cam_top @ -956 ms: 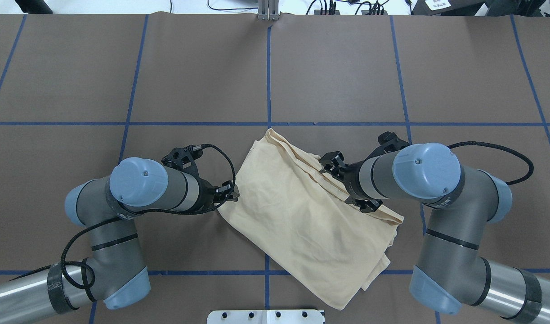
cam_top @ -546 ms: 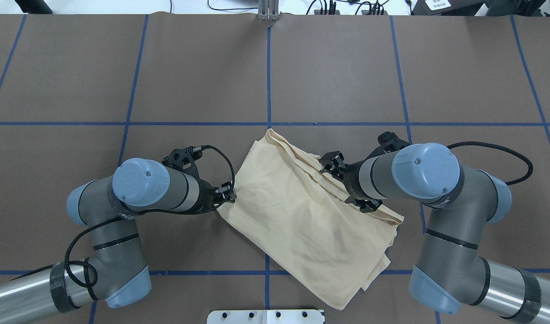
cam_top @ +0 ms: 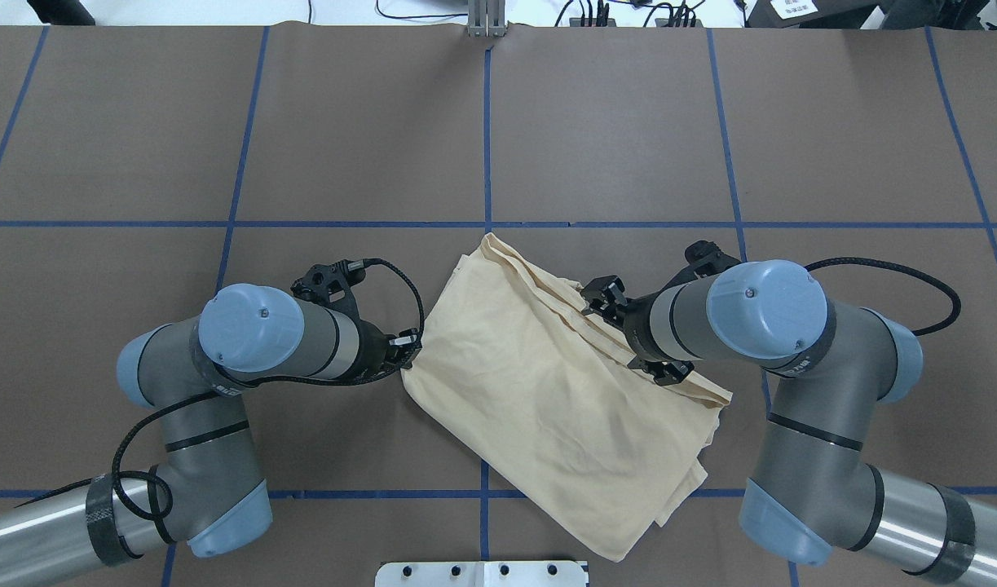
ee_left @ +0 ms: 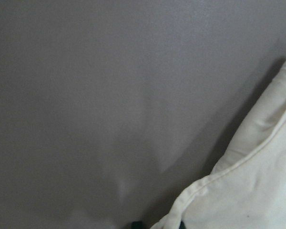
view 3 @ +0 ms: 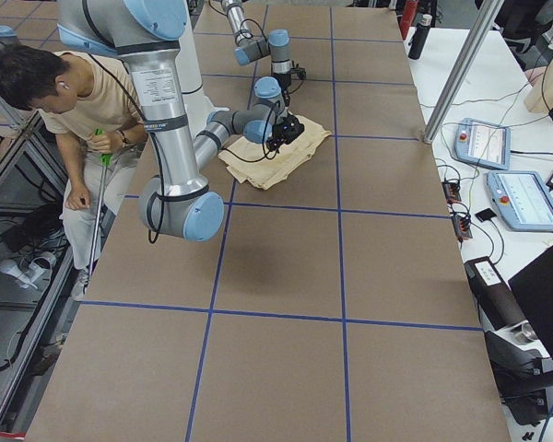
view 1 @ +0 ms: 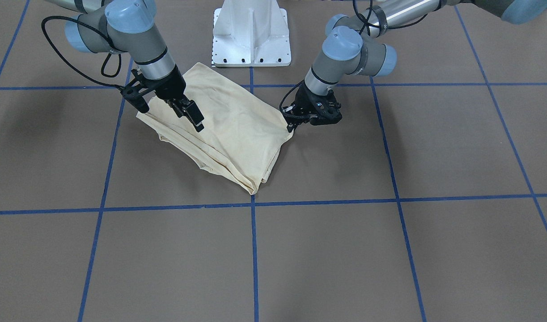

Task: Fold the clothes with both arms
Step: 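Release the shirt and move the right gripper to its near edge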

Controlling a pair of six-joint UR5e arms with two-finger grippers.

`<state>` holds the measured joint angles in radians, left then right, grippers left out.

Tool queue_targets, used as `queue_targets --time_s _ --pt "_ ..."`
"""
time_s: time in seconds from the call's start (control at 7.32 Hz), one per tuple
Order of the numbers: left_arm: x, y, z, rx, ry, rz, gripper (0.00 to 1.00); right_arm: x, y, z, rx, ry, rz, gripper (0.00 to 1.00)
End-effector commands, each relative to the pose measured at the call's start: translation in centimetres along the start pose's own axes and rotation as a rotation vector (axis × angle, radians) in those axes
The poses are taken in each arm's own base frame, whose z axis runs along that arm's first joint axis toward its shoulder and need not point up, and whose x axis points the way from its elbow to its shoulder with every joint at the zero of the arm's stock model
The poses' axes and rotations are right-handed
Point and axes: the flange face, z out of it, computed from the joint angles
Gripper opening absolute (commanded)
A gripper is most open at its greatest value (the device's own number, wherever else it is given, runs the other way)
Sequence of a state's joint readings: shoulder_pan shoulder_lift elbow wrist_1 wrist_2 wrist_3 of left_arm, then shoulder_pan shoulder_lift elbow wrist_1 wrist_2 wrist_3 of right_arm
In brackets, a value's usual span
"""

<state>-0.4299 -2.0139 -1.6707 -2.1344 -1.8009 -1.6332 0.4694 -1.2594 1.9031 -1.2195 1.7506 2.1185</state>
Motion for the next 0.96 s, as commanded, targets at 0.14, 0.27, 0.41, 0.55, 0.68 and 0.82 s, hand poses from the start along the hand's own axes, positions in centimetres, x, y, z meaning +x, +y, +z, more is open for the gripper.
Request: queue_targets --time_s 0.14,0.27,0.41,0.55,0.68,0.82 --pt "-0.6 -5.5 -1.4 0.134 -0.015 0.132 0.00 -0.1 -0.4 0.1 0.006 0.000 0.004 1.00" --pt "-2.5 -10.4 -1.3 0.218 -0.069 0.203 0.00 -0.1 -0.4 -0.1 0.005 -0.003 0.005 1.00" --pt "-3.4 -15.3 -2.2 0.278 -0.086 0.202 0.00 -0.1 -0.1 -0.2 0.001 -0.004 0.007 1.00" --pt "-3.4 -19.2 -3.0 0.327 -0.075 0.183 0.00 0.3 1.0 0.2 -0.012 0.006 0.003 1.00" --pt "-2.6 -21.2 -2.5 0.347 -0.071 0.178 0.48 0.7 2.1 0.5 -0.018 0.008 -0.006 1.00" --pt "-2.0 -21.6 -2.5 0.351 -0.064 0.180 0.77 0.7 5.0 1.1 -0.019 -0.011 -0.035 1.00"
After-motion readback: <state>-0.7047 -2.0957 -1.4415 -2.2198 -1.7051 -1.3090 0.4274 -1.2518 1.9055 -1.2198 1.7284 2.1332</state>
